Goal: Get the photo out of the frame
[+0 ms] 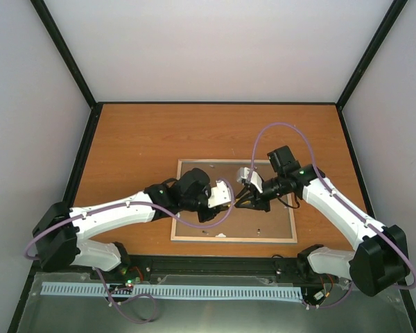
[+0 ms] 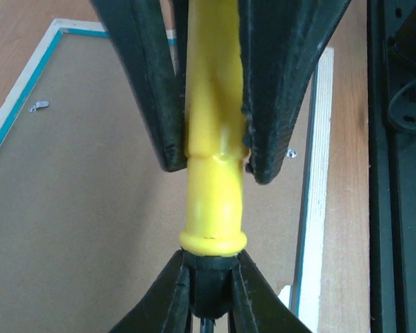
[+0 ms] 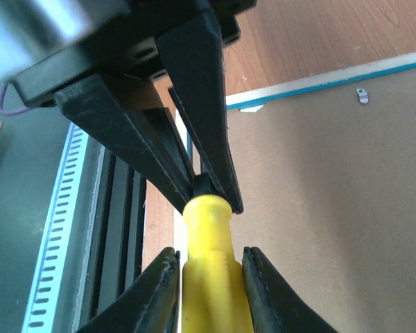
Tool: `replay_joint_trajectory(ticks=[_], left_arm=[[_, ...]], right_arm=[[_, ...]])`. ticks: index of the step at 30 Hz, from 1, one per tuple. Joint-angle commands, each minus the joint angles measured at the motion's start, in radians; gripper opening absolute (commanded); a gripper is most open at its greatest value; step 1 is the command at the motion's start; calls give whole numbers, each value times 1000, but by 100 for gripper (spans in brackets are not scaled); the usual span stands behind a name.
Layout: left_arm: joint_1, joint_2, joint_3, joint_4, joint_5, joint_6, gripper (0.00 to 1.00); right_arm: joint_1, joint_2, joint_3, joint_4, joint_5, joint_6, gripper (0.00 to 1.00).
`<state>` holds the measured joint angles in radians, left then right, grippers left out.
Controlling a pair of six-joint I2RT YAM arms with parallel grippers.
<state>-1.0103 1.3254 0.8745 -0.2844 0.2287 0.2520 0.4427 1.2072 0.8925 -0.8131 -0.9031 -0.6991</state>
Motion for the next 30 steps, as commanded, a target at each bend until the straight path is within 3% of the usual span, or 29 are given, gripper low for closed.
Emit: replay_joint_trajectory(ticks=[1,4,8,15,24,30], left_arm=[[-12,-60,-13,79,-60,-102,6],[-12,-74,-52,71,-209,-272,3],[-12,-103,-120,8,-328,-575,2],[35,-233,-222,-258,-546,-1133,2],[290,-325,-344,-338,-571,-1313,1],[417,-326,-408,-245,-491,-1306,4]], right_arm=[[-3,0,33,1,11,9,35],[-4,-34,35,6,43,27,56],[-10,-110,4,61,90,71,71],[-10,-58,3,72,127,72,75],[-10,-59,-1,55,118,41,76],[-10,-41,1,46,116,26,76]])
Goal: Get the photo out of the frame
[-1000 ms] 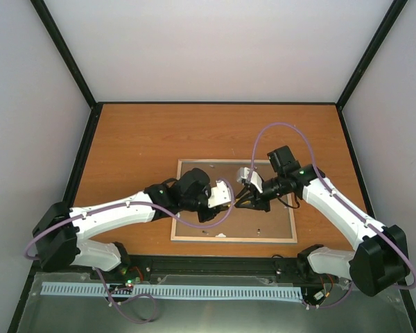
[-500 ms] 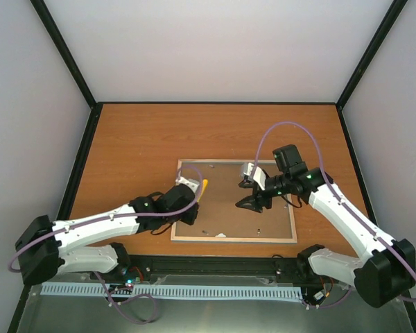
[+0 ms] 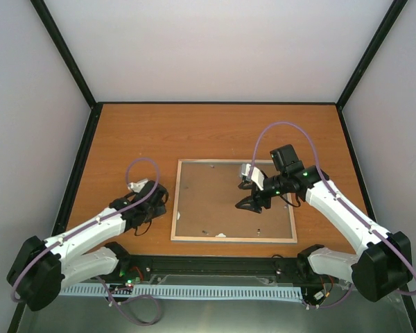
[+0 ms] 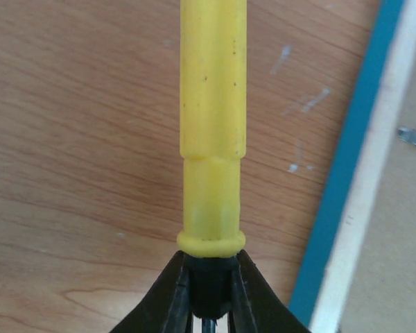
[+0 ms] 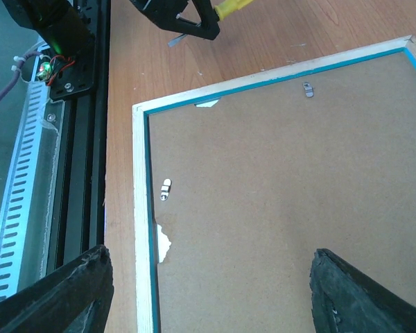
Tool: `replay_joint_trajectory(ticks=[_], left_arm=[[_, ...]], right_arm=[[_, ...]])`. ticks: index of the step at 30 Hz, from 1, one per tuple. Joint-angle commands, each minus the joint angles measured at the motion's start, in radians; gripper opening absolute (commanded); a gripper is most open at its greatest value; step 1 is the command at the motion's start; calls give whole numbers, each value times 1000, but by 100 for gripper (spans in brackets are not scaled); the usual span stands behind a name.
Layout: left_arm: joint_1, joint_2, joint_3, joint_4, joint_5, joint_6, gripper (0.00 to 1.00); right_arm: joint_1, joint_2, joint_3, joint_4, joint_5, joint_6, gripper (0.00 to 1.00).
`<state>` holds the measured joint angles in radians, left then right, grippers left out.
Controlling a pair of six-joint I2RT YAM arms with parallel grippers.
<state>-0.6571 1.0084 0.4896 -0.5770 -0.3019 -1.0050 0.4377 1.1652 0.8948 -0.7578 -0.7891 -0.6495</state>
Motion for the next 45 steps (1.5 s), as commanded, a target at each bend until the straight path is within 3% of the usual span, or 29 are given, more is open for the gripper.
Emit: replay_joint_trajectory(ticks=[1,14,31,33,35,45], left_arm=[[77,-5,-28,50,42,-57,5],[102,-22,-91,17,-19,-179,9],[102,-9,-109,9,-25,-199,14],[103,-11,-111,7,-28,-202,19],[102,-11,-111,4,-29,-205,32],[103,-25,-104,-17,-44,-213,34]], right_arm=[[-6,5,0,-14,0,-26,76],[-5,18,0,-29,-4,-44,76],[-4,31,2,-41,-10,-53,75],[-4,33,3,-42,-8,-55,75],[-4,34,3,-44,-9,-55,75],[-4,36,3,-47,-6,-58,75]])
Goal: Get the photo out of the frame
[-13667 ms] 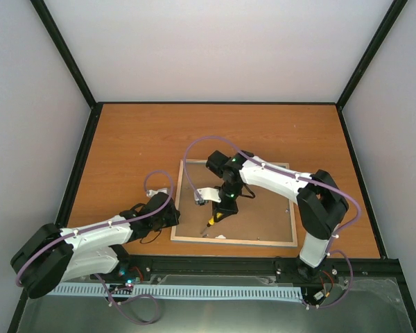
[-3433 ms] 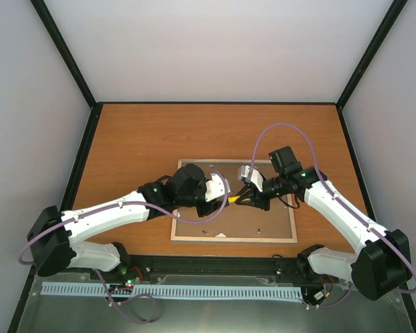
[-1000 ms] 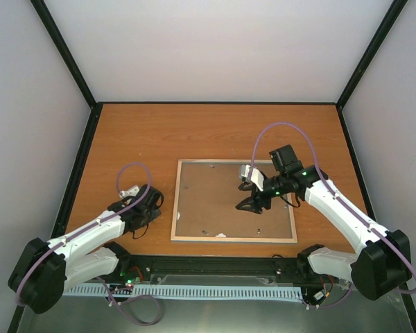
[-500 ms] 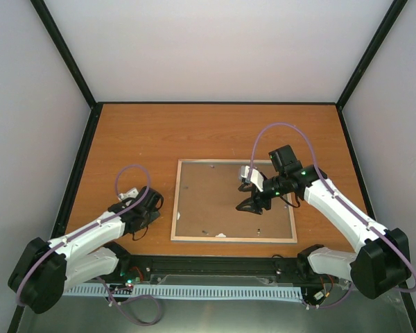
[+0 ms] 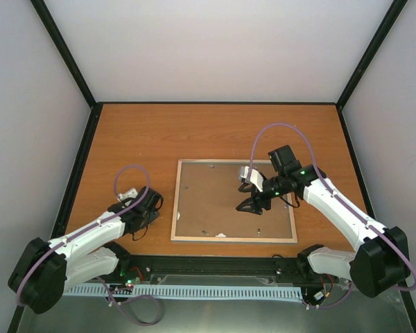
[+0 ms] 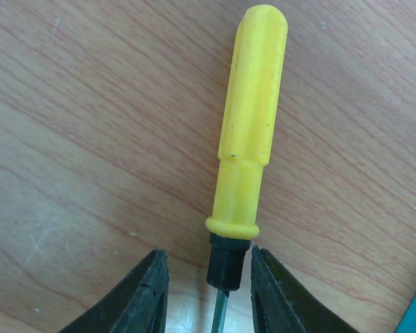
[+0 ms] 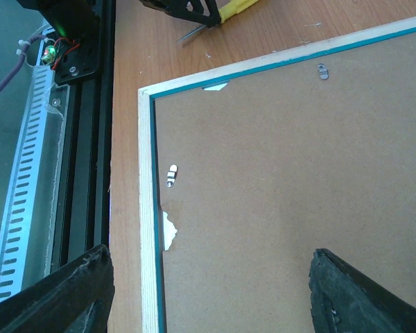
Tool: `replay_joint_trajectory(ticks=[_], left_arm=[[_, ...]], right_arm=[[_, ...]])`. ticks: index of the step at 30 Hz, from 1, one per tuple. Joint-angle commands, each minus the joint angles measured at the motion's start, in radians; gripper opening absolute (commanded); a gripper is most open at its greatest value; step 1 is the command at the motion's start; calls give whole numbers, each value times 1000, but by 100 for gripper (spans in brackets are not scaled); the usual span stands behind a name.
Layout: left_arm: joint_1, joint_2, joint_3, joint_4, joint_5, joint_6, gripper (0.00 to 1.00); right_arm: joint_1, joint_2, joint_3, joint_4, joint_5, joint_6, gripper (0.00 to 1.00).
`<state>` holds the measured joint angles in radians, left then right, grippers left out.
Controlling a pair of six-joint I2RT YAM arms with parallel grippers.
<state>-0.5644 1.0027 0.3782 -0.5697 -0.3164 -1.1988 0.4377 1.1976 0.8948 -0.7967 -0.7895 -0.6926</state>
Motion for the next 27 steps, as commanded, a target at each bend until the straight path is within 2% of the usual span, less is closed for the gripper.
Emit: replay_joint_trajectory(ticks=[1,5,9,14,19,25,27], left_arm=[[10,-23,10,-31,-34,-25,34],[10,-53,26,-44,-40,-17,36],[10,-73,77,-49,-44,55,40],[-5,-83,190,54,47,333,46],[-183,-96,277,184,168,628,46],[-440,-11,334,193,285,827,45],[-525,13,324,206,275,867,46]], right_arm=[[-4,5,3,-9,-7,-16,75],[-3,5,2,-10,-4,-16,75],[-4,7,3,-10,-4,-18,75],[-4,6,14,-14,-9,-8,75],[-25,-27,33,59,89,103,74],[-157,-53,76,60,153,158,74],[-218,-65,72,61,155,170,74]])
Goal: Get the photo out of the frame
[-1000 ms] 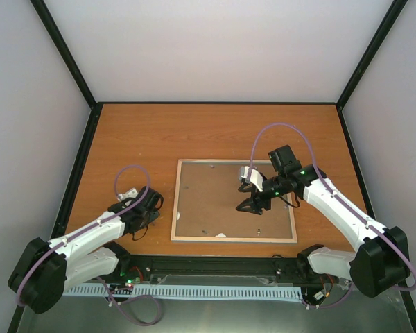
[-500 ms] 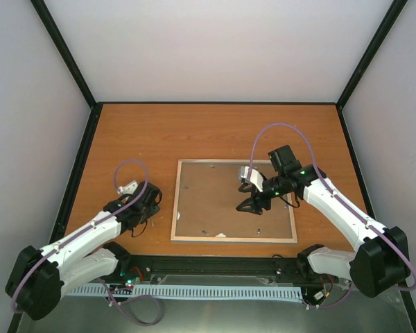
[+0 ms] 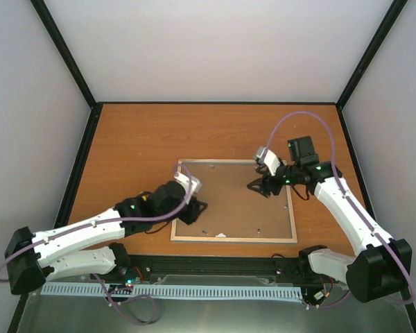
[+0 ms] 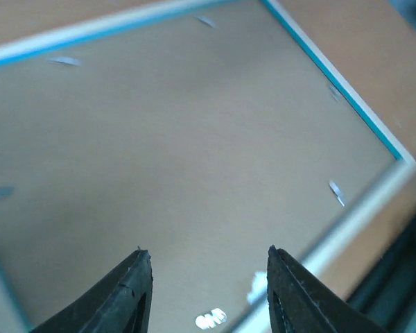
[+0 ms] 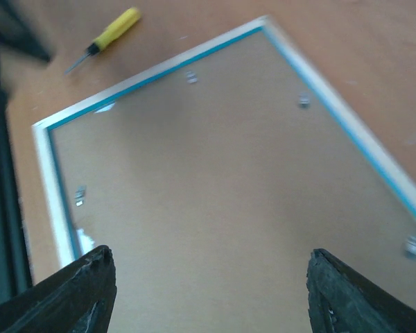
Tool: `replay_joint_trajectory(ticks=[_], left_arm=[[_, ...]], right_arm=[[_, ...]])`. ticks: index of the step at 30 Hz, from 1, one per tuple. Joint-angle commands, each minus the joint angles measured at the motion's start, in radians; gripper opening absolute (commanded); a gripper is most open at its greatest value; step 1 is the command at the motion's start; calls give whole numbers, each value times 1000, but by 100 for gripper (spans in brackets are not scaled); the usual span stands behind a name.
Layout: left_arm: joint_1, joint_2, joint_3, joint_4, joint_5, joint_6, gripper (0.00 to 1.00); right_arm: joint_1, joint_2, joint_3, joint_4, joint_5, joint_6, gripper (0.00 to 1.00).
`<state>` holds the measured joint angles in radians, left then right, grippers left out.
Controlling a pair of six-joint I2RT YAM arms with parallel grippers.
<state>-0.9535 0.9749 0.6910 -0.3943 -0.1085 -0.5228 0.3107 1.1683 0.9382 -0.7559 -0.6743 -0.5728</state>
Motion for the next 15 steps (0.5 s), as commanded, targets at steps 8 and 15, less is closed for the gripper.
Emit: replay_joint_trajectory(ticks=[8,15], left_arm=[[-338,213,29,94,160,399,51],[-343,432,123,60,152,482,44]], right_arm=[[-193,-74,-54,76,-24,100,74],[-193,-68,-65,87,-82,89,74]])
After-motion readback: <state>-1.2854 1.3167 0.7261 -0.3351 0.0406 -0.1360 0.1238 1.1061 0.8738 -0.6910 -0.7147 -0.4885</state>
